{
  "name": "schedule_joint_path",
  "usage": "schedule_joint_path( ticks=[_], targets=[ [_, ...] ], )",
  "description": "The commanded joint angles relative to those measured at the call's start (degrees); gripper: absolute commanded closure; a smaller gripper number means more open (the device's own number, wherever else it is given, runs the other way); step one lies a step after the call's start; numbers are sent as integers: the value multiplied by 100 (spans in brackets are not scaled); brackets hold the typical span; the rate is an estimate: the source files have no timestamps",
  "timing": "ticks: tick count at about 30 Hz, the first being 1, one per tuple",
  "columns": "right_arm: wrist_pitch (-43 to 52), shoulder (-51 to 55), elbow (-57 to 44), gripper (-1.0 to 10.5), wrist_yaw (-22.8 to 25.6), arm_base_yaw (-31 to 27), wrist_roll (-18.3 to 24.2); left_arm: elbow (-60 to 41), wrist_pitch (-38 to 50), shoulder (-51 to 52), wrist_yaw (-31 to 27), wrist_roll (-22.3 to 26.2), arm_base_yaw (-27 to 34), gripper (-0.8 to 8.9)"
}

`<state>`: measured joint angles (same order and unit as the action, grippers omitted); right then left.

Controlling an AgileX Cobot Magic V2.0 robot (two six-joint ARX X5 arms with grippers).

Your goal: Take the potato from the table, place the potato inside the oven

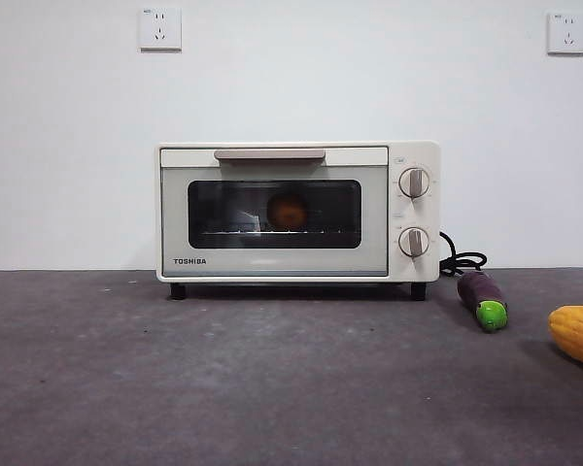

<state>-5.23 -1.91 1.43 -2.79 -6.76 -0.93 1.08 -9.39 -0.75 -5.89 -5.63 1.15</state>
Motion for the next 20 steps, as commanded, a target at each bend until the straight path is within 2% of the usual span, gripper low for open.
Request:
schedule_joint_path(
  ticks=[1, 7, 20],
  targets=[
    [-168, 142, -63, 945, 20, 7, 227, -61, 33, -4, -11, -28, -11, 816],
    [-450, 149, -63, 945, -22, 7, 420, -61, 33, -13, -11, -26, -11, 816],
    [-518, 142, -63, 945, 9, 4, 413, -61, 33, -15, -11, -26, -11, 816]
  ],
)
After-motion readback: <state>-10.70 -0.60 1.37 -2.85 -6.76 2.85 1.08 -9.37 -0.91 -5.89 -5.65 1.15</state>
